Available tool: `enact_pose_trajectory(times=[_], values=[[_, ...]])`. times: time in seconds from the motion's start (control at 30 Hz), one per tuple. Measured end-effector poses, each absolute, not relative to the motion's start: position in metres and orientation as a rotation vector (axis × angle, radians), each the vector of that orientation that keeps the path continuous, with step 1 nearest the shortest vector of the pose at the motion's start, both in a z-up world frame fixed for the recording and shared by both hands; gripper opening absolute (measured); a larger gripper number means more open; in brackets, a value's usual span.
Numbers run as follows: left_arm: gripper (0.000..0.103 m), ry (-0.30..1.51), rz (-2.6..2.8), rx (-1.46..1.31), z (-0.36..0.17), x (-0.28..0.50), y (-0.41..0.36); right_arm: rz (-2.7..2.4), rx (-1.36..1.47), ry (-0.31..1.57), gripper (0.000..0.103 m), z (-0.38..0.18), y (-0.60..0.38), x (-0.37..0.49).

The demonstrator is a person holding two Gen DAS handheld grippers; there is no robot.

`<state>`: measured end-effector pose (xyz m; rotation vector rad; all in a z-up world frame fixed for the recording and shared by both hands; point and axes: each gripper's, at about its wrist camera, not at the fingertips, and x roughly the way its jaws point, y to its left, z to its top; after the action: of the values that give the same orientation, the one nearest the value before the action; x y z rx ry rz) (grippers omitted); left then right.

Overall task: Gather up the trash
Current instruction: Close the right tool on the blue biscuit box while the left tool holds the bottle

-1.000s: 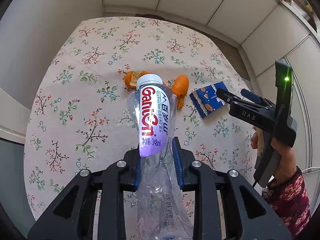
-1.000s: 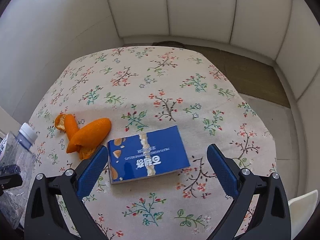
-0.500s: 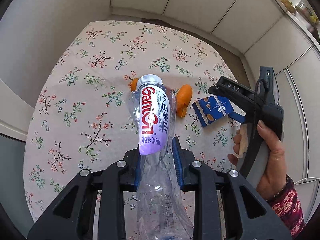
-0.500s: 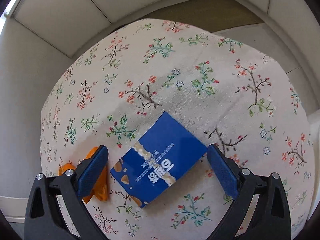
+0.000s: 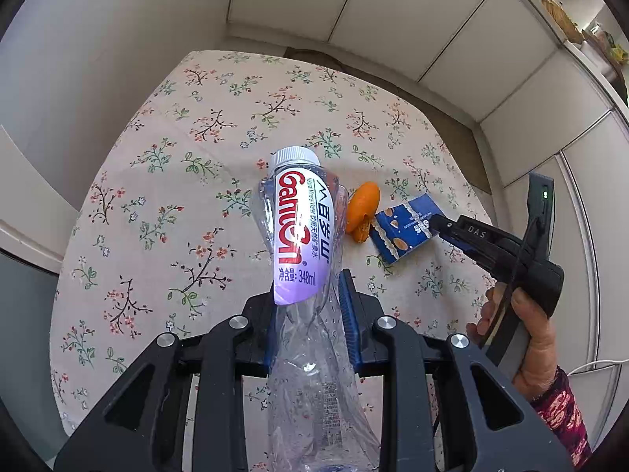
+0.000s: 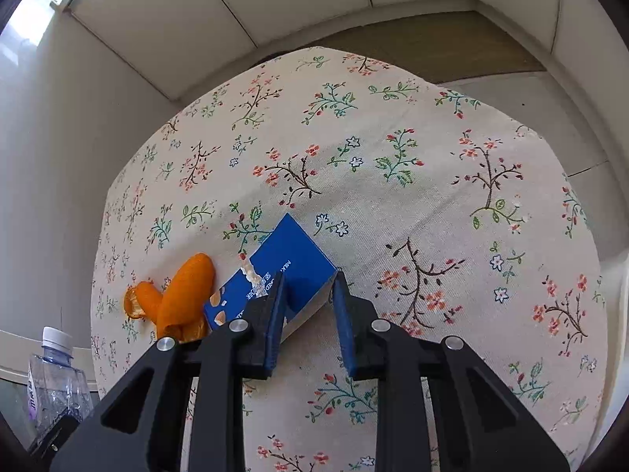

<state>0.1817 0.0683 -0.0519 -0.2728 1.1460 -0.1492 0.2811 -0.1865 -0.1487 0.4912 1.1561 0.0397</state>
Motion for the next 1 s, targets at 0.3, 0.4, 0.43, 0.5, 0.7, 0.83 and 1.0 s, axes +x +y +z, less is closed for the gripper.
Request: enact_pose_trajectory(times=[0.3, 0.4, 0.43, 0.5, 0.7, 0.83, 1.0], values=[[0.026, 1.144, -0.161, -0.300, -0.055, 0.183, 0.075, -0.101, 0.694, 1.198, 0.072, -0.163, -0.193, 0.267], [0.026, 1.143, -0.174, -0.324, -0.056, 0.183, 0.079, -0.209, 0.697, 1.184, 0.081, -0.160, -0.181, 0.274], [0.026, 1.141, -0.175, -0.338, -0.055, 0.183, 0.082, -0.241, 0.704, 1.188, 0.082, -0.160, -0.176, 0.278], [0.026, 1.129, -0.172, -0.368, -0.052, 0.184, 0.090, -0.285, 0.710, 1.215, 0.083, -0.160, -0.165, 0.288], [0.026, 1.080, -0.157, -0.415, -0.037, 0.183, 0.112, -0.354, 0.539, 1.265, 0.085, -0.165, -0.127, 0.314], [0.026, 1.059, -0.153, -0.446, -0.031, 0.182, 0.125, -0.364, 0.442, 1.224, 0.068, -0.163, -0.121, 0.309], [0.026, 1.039, -0.163, -0.467, -0.025, 0.179, 0.130, -0.260, 0.429, 1.189, 0.058, -0.161, -0.132, 0.294]])
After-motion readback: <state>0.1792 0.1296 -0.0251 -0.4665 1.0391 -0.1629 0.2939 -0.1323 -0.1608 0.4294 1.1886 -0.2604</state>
